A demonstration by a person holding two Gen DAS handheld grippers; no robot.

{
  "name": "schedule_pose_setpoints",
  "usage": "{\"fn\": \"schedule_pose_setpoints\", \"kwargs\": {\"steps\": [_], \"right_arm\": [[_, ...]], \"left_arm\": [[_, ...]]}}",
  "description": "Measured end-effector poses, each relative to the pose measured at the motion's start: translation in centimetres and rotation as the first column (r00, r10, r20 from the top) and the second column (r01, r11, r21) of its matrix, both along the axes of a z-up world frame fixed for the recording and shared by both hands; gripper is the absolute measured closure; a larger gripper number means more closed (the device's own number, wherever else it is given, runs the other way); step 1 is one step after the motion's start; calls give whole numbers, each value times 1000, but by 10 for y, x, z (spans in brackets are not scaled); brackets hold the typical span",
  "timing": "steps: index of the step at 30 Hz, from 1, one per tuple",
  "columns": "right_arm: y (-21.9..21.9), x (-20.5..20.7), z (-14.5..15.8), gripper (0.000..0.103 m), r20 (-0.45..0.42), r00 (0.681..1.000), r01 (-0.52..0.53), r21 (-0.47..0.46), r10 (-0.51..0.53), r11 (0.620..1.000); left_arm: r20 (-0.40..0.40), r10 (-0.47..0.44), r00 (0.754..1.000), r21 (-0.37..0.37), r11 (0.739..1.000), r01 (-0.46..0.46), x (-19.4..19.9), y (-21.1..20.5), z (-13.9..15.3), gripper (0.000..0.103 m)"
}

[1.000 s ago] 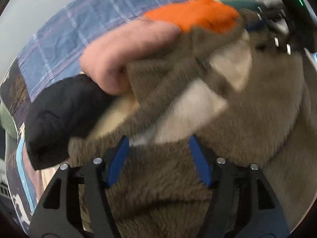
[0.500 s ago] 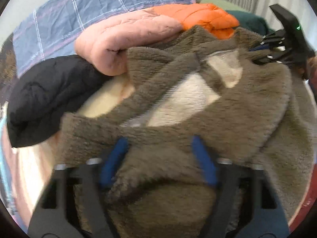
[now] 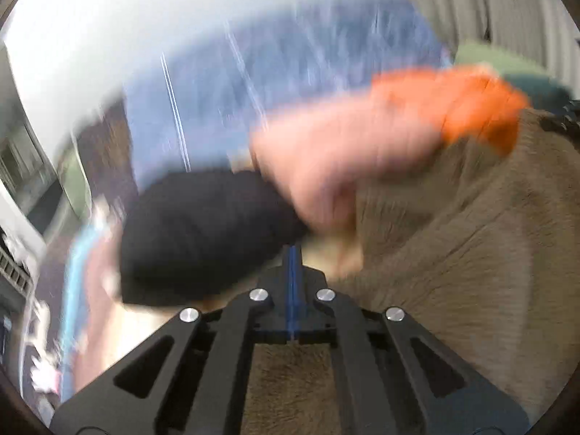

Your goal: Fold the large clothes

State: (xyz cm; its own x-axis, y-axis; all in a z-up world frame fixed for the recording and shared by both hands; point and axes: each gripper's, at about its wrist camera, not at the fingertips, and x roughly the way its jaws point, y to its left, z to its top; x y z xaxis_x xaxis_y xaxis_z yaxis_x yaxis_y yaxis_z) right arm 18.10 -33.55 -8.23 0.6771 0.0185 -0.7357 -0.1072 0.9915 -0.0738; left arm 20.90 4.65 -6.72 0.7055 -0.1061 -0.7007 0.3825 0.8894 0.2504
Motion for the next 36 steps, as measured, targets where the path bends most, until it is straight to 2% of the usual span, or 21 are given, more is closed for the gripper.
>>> {"fn": "schedule_pose_setpoints", "kwargs": {"steps": [2,3,8,10,11,12,13,15,16,18,20,21,22,23,24,27,29,31,33,34,36], "right_arm": [[-2,10,-37,83,-86,996,19,1,-19,1000],[0,10,-42,81,-83,996,10,-17,-11,1000],[1,5,-29,69,-57,998,2,-35,-4,999],[-5,-5,-18,50,-27,999,22,3,-22,1000],[-17,-15,-8,41,6,999,53,56,-53,997],[-31,-23,2,39,32,996,75,113,-79,991],[-44,-31,9,36,50,993,93,168,-103,981],[-70,-42,20,30,51,984,153,231,-169,961],[-83,-42,20,27,29,979,190,221,-201,957],[-97,-36,10,26,-50,981,195,235,-188,952],[-106,-25,-12,27,-167,975,192,321,-144,927],[-107,-22,-21,53,-193,972,195,360,-132,912],[-105,-21,-26,80,-190,976,175,413,-104,894],[-101,-23,-26,89,-182,977,179,419,-110,890],[-97,-27,-19,90,-145,978,194,389,-148,901],[-82,-42,16,92,0,981,184,330,-195,926],[-80,-42,25,91,20,978,191,312,-207,931],[-73,-34,15,90,-1,973,224,231,-230,947],[-61,-19,-22,80,-76,968,246,107,-239,963],[-52,-13,-45,75,-104,963,250,11,-248,968],[-51,-12,-48,62,-68,962,263,-32,-264,964]], "left_arm": [[-87,7,996,68,998,-1,9,-2,-36,103],[-74,4,997,88,996,2,8,-3,-40,103],[-12,24,1000,166,986,-21,4,-1,-35,98],[13,38,999,181,983,-40,-1,4,-34,97],[22,53,998,181,982,-56,-5,8,-32,89],[28,69,997,173,982,-73,-8,12,-27,70],[34,91,995,158,983,-95,-12,19,-23,59],[21,126,992,73,989,-128,-14,35,-11,24],[6,139,990,22,990,-139,-13,46,-6,20],[-120,127,985,-115,983,-140,-6,71,-7,12],[-282,81,956,-232,961,-150,-4,79,-24,14],[-325,62,944,-263,953,-153,-2,80,-32,35],[-344,36,938,-290,947,-142,-3,79,-36,46],[-322,33,946,-292,947,-133,-6,76,-31,69],[-277,46,960,-277,953,-125,-10,74,-22,91],[-114,96,989,-256,959,-122,-24,72,14,91],[-46,137,989,-226,963,-144,-25,77,27,90],[-102,159,982,-225,958,-178,-7,84,11,88],[-211,180,961,-141,967,-212,13,84,-35,73],[-230,185,955,-110,970,-215,14,81,-54,72],[-174,195,965,-128,967,-219,6,82,-48,63]]}}
